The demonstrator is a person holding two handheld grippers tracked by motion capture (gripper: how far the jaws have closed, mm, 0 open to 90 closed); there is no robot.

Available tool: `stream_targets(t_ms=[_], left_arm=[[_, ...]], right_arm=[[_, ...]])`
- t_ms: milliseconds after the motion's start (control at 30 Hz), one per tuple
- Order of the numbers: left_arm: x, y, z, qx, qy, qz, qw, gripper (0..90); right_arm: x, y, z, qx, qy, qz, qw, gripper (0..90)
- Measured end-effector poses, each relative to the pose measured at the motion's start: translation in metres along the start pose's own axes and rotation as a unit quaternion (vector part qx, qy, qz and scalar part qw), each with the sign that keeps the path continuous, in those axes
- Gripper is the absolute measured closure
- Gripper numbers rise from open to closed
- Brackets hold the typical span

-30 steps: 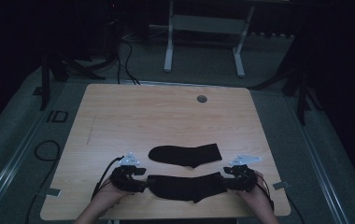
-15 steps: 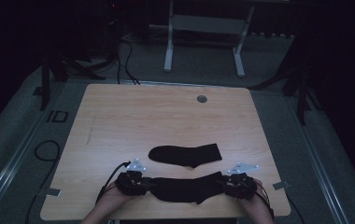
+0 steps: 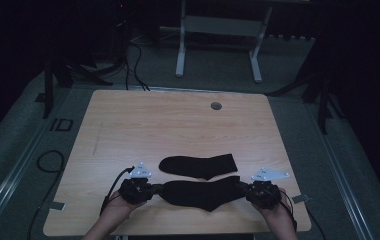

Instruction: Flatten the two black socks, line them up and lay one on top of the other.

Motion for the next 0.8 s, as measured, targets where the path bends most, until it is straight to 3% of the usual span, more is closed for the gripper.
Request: stream_targets(t_ms=[200, 333, 467, 633, 800], left_arm=[[-0.019, 0.008, 0.033, 0.018, -0.016, 0.016, 0.9996, 86.5], [-0.026, 0.019, 0.055, 0.018, -0.016, 0.028, 0.9993, 86.5], [-0.022, 0.032, 0.072, 0.007, -0.009, 0.024, 0.9996, 86.5], [-0.01, 0.052, 0.08, -0.012, 0.005, 0.024, 0.9996, 86.4], [0.003, 0.065, 0.075, -0.033, 0.02, 0.014, 0.9992, 86.4]], right_arm=[[-0.01, -0.01, 0.031, -0.009, -0.031, -0.009, 0.9994, 83.8], [-0.009, -0.02, 0.053, -0.014, -0.04, -0.019, 0.9989, 83.8], [0.0, -0.031, 0.068, -0.009, -0.041, -0.028, 0.9987, 83.8], [0.02, -0.045, 0.072, 0.007, -0.022, -0.022, 0.9995, 83.8], [0.04, -0.053, 0.065, 0.02, -0.001, -0.016, 0.9997, 83.7]])
Point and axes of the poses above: each handheld gripper's, and its own axes: x roughly forward along the jaws, z roughly out of its top, y roughly to its left, the point moved 5 cm from there along x, roughly forward along the jaws, and after that the axes turned 3 degrees about y, right-handed, at the moved point
